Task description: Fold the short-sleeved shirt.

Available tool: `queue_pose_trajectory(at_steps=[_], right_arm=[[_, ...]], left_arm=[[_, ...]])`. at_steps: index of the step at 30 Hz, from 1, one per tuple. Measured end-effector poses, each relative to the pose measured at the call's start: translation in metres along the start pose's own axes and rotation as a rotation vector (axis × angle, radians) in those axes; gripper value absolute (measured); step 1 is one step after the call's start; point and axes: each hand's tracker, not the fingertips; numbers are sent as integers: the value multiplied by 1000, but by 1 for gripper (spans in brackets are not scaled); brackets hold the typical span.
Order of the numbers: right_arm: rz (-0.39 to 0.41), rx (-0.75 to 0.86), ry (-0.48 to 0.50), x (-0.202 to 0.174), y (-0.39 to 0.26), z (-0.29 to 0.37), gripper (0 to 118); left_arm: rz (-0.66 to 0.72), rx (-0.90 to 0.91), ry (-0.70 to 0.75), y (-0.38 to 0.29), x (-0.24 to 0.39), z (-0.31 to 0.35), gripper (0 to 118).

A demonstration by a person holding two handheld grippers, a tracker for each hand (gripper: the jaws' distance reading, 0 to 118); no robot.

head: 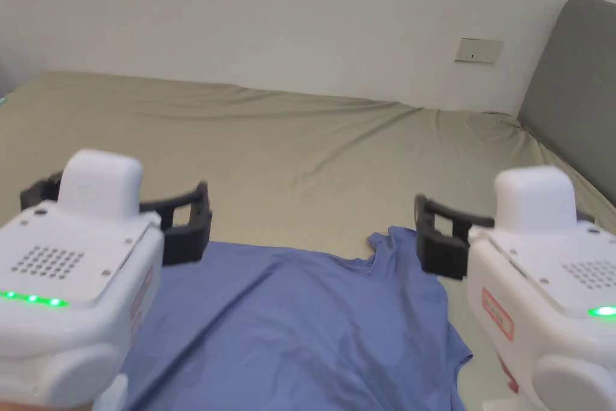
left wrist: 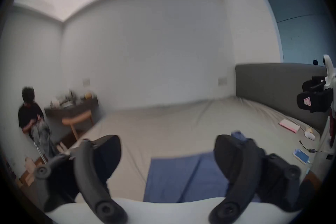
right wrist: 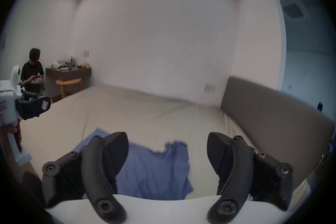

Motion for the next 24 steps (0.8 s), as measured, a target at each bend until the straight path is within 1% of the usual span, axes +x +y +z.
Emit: queue_pose_trajectory(at_steps=[2,4,5,6,11,16,19,20,21,23,24], right_arm=[[16,60,8,-12,15,4,50],[22,108,-2,-22,23,4,8],[30,112,-13,-27,23,3,5],[24,122,-3,-31,22,3,1],[87,102,15,-44,4,-21,1],[82,20,27,-43,-22,-57,1],[85,-53,27,-37,-47,-86,1],[89,-81,29,-33,-56,-95,1],[89,-112,28,-28,-66,-104,1],[65,-175,15,-17,-83,-120,1],[55,-209,8,-11,-92,-129,1]], left_arm=[[-18,48,12,17,15,2,51],[-1,58,-15,27,23,4,14],[5,64,-21,29,27,4,4],[3,67,-17,29,31,3,0],[-6,19,-40,16,39,-19,0],[10,-76,-20,-20,34,-60,0],[1,-211,-51,-63,24,-100,0],[20,-248,-101,-82,17,-115,0],[54,-298,-114,-104,8,-132,0],[109,-432,-66,-147,-6,-168,0],[115,-494,-45,-168,-12,-190,0]])
